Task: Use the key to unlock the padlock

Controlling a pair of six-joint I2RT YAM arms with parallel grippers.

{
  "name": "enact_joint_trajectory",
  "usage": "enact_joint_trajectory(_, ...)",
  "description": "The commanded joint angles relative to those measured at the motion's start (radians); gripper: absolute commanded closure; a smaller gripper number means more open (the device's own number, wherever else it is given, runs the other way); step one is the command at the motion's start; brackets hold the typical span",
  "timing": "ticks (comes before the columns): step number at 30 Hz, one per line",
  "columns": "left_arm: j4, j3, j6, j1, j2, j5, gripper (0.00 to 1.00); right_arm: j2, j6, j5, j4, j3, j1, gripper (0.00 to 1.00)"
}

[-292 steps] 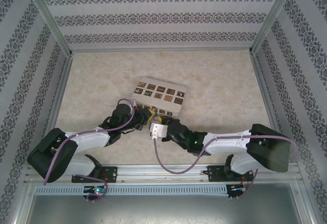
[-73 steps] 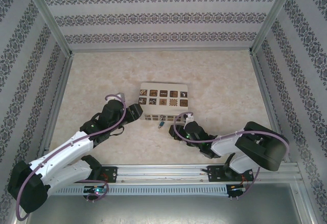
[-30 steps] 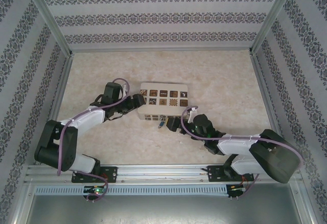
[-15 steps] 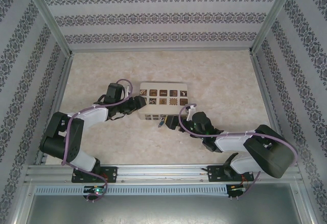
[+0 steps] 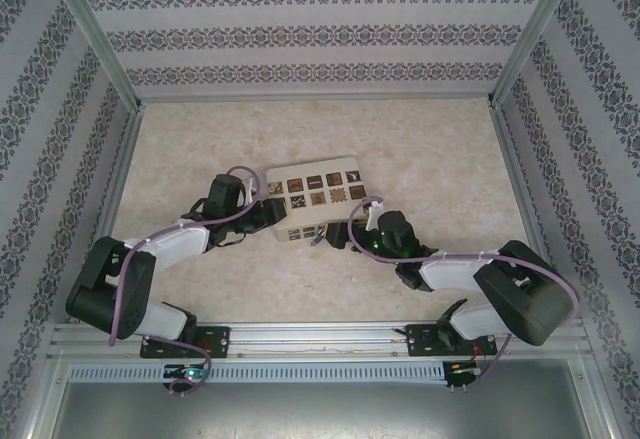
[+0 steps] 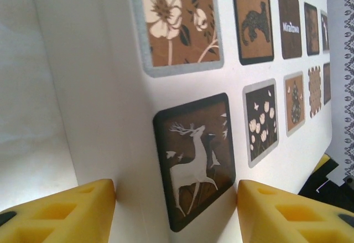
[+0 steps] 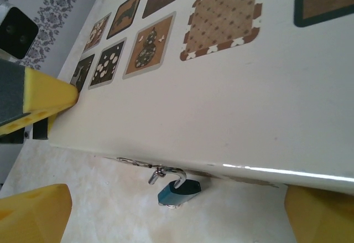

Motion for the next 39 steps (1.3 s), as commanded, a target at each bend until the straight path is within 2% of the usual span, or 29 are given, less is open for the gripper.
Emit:
enact_joint_trajectory(1,-0.139,-0.044,0.002,-0.026,-0.032,-0.049,0.42,0.018,-0.092,-0.036,0.055,0.037,-0.018,0.02)
enact_joint_trajectory(11,-0.177,-0.092,-0.022,-0.067,-0.112,-0.067,0.42,0.086,-0.153,-0.125,0.128,0.099,-0.057,0.02)
enact_joint_trajectory(22,-0.131,-0.120,-0.056,-0.089,-0.131,-0.083,0.42,0.185,-0.145,-0.136,0.226,0.128,-0.062,0.03)
enact_joint_trajectory(29,-0.161,-0.104,-0.052,-0.089,-0.196,-0.105,0.38,0.152,-0.132,-0.104,0.242,0.072,-0.065,0.03)
enact_joint_trajectory(39,-0.323,-0.053,-0.003,-0.088,-0.415,-0.209,0.33,0.015,-0.115,-0.084,0.182,-0.014,-0.088,0.03)
